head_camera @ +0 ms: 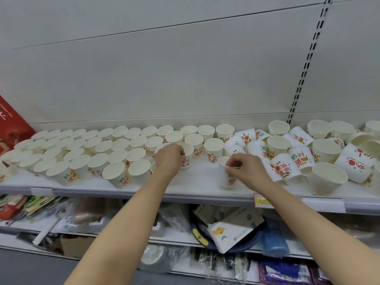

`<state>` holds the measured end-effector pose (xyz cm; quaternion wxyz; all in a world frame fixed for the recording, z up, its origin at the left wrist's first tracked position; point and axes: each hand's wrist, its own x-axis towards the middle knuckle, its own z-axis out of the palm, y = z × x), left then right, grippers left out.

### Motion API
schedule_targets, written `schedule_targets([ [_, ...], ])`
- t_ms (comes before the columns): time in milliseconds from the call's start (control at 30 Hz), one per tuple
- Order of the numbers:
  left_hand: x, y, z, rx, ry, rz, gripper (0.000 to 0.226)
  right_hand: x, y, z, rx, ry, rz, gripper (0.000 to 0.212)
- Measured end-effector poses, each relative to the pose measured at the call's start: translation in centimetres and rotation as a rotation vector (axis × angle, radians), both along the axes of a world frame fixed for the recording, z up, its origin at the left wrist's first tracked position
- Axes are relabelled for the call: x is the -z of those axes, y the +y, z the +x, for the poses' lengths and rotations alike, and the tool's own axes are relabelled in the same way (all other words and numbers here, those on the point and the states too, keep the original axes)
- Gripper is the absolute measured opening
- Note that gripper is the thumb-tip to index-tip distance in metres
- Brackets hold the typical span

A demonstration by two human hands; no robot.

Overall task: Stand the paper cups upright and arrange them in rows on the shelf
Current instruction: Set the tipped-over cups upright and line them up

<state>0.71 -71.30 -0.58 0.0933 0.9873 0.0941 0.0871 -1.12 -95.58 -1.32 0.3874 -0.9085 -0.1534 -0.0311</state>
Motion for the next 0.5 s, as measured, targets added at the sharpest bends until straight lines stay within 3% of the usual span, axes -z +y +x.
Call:
schedule_targets([
  [167, -0.5, 0.6, -0.2, 0.094, -0.077, -0.095, 0.029, 1.9, 5.2, -0.1, -0.117, -0.277, -0.109, 0.004],
  [300, -0.8, 0.6, -1.6, 0.416, 0.004, -0.236, 0.032, 3.8, 7.2, 0.7, -0.127, -0.334, -0.075, 0.008],
  [367, -0.2, 0.6, -2.2, 0.515, 0.069, -0.153, 0.029, 4.3, 7.5, 0.9, -0.134, -0.345, -0.030, 0.008],
  [500, 0.8, 1.3, -1.8, 0.502, -0.026, 0.059, 0.011, 3.9, 6.3, 1.8, -0.003, -0.587, 0.012, 0.007],
])
